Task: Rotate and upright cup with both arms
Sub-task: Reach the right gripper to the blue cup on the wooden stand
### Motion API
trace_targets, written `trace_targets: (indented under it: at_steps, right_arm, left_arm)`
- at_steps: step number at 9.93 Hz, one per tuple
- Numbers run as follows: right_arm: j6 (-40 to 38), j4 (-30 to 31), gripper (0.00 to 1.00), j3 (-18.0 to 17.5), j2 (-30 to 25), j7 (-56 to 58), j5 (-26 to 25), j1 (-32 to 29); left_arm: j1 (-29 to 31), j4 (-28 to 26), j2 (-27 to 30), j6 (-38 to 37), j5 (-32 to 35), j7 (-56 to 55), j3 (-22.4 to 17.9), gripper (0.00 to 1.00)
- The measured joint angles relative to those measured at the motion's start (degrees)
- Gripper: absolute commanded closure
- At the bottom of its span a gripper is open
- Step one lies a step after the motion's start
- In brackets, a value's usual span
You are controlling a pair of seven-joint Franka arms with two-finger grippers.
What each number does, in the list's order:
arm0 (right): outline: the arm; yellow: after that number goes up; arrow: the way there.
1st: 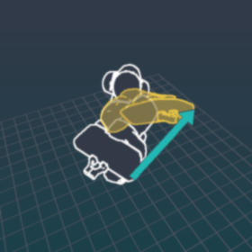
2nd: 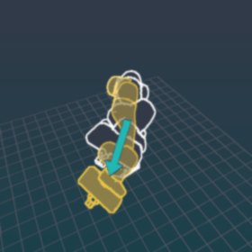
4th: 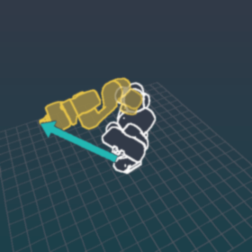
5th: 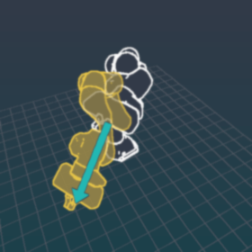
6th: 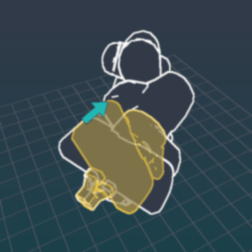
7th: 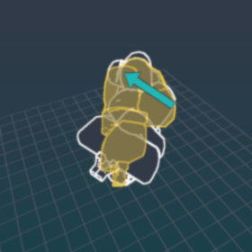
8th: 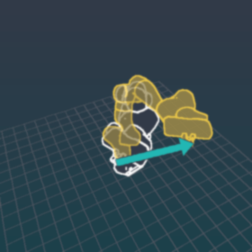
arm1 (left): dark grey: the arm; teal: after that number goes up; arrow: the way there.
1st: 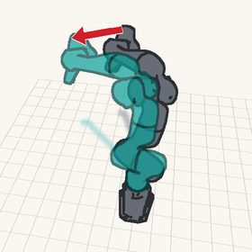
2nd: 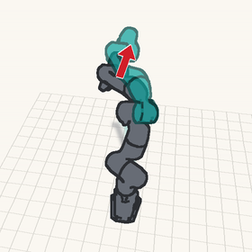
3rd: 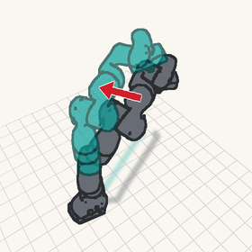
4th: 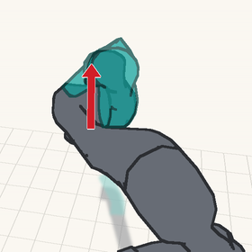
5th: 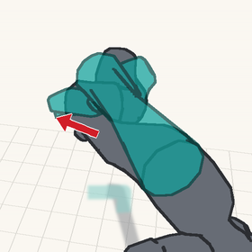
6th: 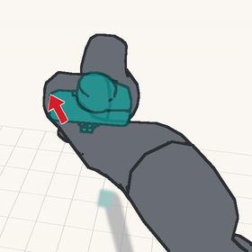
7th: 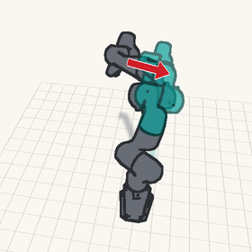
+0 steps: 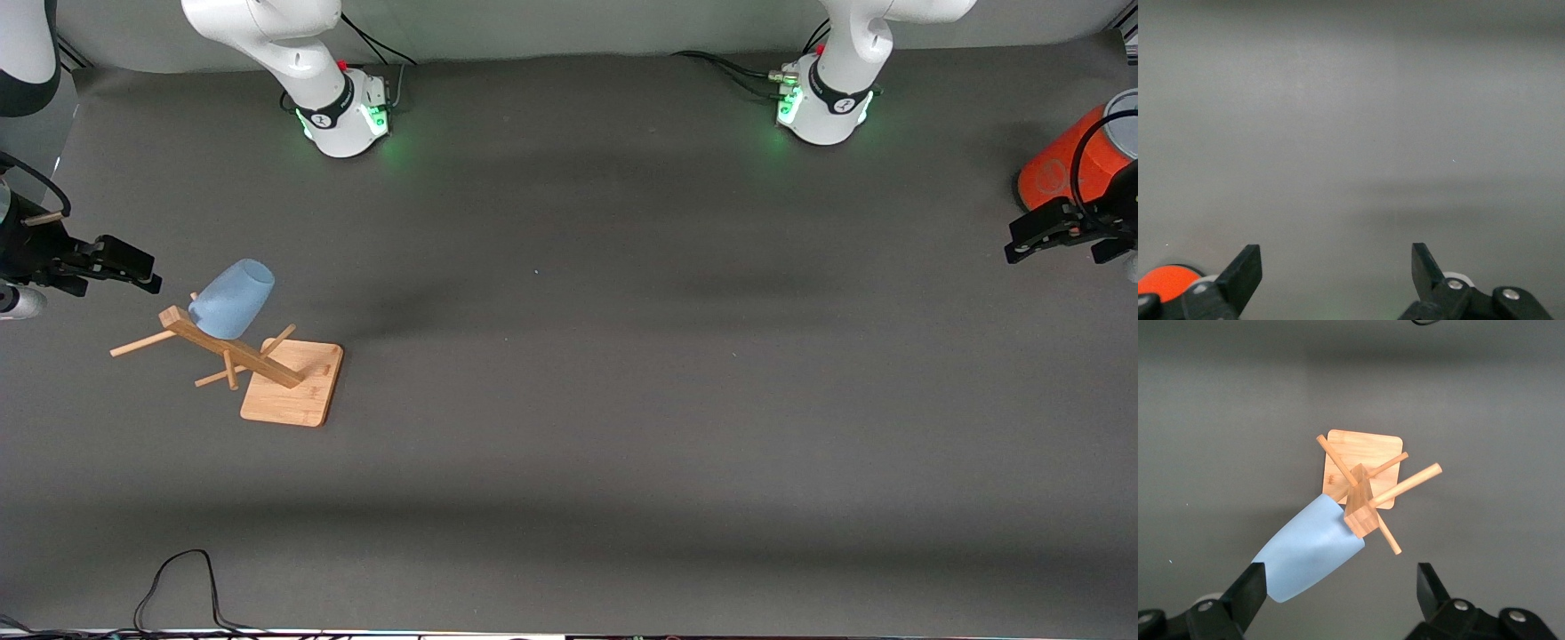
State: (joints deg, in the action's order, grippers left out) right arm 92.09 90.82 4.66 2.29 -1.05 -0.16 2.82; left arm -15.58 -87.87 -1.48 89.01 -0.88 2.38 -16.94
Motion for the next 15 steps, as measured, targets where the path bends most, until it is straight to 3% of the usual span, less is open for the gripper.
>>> trace_targets:
  at_steps: [2, 6, 8, 11, 15]
  right_arm:
    - [-0.88, 0.31, 0.00, -0.49, -0.30, -9.18, 0.03, 0.99]
    - [-1.09, 2.62, 0.00, -0.64, -2.00, -40.19, 0.95, 4.61]
    - [-1.12, 3.86, 0.00, 0.11, -2.43, -50.52, 1.88, 4.56]
    - [-1.07, 6.79, 0.00, 3.06, -3.82, -56.55, 3.98, 4.35]
    - [6.08, 14.50, 0.00, 3.06, -3.96, -57.32, 4.44, 4.42]
  left_arm:
    - [-0.04, 0.06, 0.00, 0.54, 0.00, 0.01, 0.24, 0.00]
    - [-0.07, 0.10, 0.00, 0.55, 0.00, 0.01, 0.63, 0.00]
    - [-0.10, 0.13, 0.00, 0.57, 0.00, 0.01, 0.72, 0.00]
    - [-0.11, 0.13, 0.00, 0.57, 0.00, 0.01, 0.73, 0.00]
    - [-0.11, 0.12, -0.06, 0.54, 0.00, 0.01, 0.73, 0.00]
